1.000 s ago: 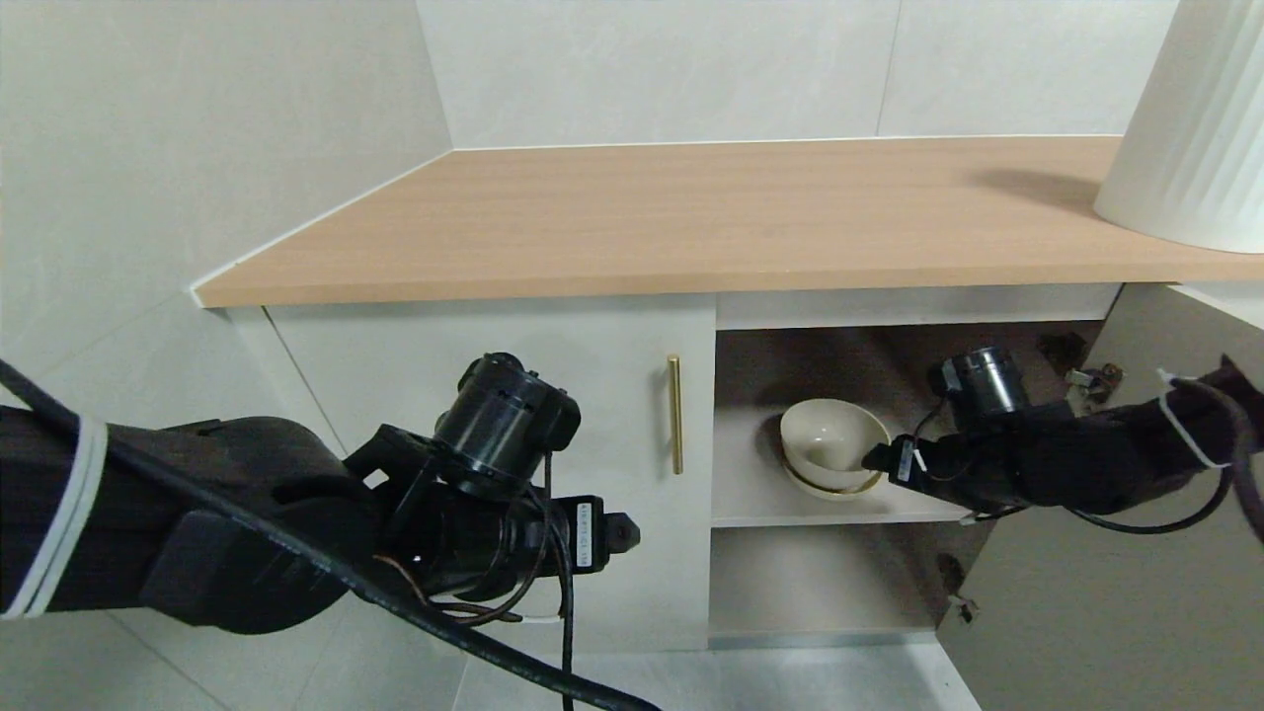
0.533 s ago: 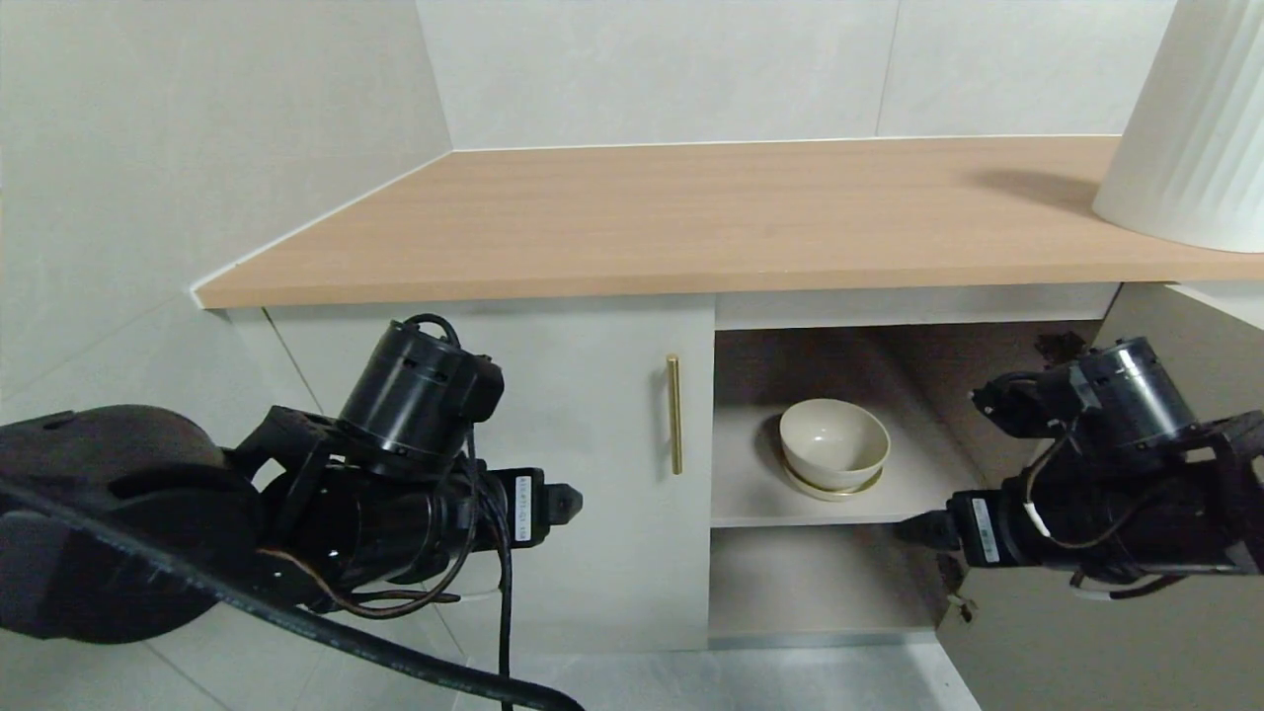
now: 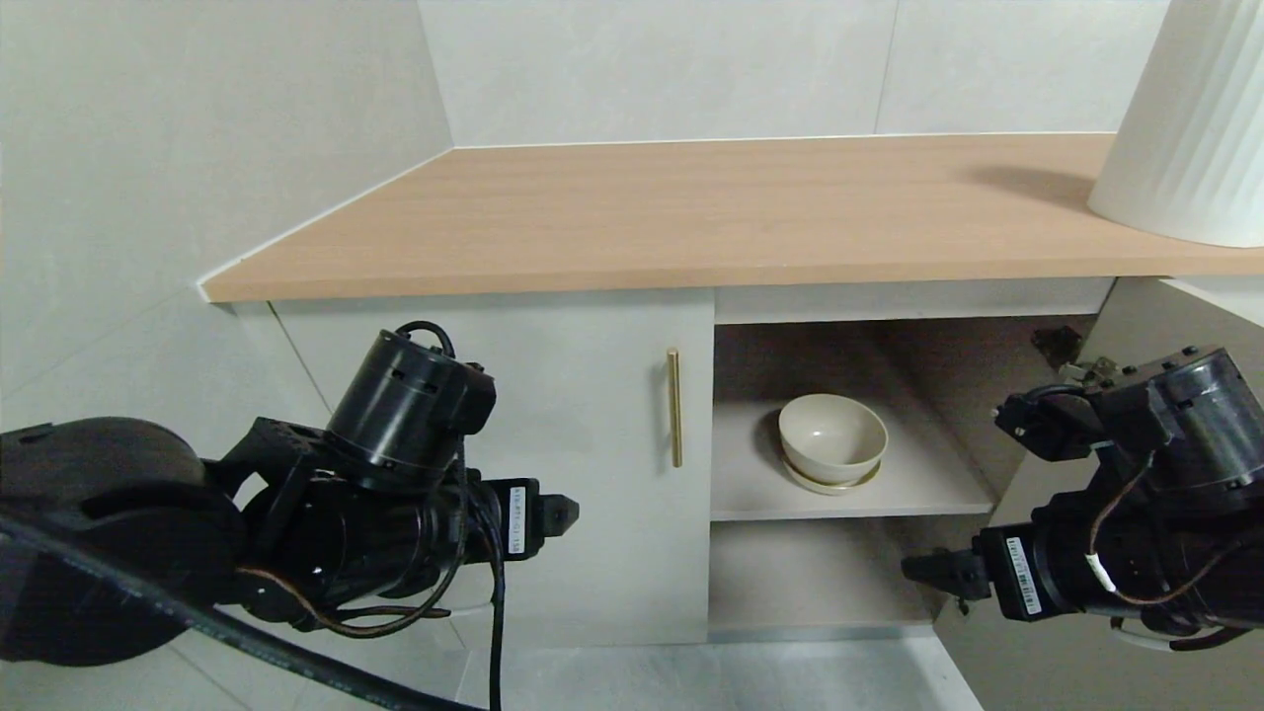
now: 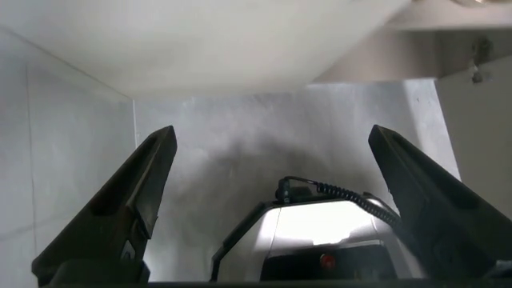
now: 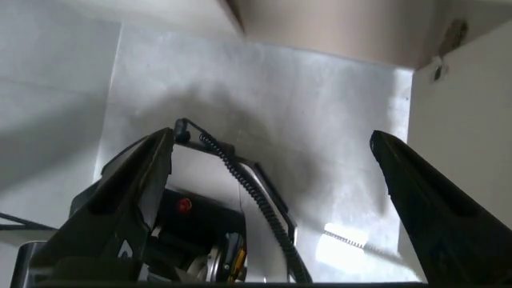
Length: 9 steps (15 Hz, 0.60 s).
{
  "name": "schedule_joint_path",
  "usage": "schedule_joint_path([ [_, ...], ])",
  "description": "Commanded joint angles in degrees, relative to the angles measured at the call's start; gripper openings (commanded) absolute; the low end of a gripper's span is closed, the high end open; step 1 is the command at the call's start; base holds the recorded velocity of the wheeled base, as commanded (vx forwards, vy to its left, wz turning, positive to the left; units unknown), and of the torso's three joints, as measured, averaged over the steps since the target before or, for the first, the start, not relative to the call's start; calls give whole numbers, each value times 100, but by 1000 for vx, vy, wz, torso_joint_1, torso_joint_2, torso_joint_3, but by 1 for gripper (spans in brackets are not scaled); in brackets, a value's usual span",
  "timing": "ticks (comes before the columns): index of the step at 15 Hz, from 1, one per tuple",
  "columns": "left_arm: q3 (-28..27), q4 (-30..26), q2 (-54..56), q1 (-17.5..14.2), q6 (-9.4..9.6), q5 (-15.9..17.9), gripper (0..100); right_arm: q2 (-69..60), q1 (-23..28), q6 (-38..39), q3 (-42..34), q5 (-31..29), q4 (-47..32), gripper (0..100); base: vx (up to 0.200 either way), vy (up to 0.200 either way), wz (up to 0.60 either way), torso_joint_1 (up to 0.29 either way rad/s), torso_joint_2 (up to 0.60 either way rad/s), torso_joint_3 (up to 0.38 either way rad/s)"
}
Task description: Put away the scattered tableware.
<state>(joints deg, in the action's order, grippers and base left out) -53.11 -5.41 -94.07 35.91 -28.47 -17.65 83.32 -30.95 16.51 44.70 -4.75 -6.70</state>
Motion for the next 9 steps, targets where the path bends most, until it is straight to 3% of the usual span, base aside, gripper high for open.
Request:
schedule_joint_path([
  [1, -6, -4, -41, 47, -1, 7, 100, 0, -7, 2, -5, 1, -6, 100, -200, 0, 0, 7, 2, 2],
  [9, -24, 5, -217, 91, -1, 7, 100, 35, -7, -7, -32, -26, -6, 100, -200, 0, 0, -1, 3, 4],
])
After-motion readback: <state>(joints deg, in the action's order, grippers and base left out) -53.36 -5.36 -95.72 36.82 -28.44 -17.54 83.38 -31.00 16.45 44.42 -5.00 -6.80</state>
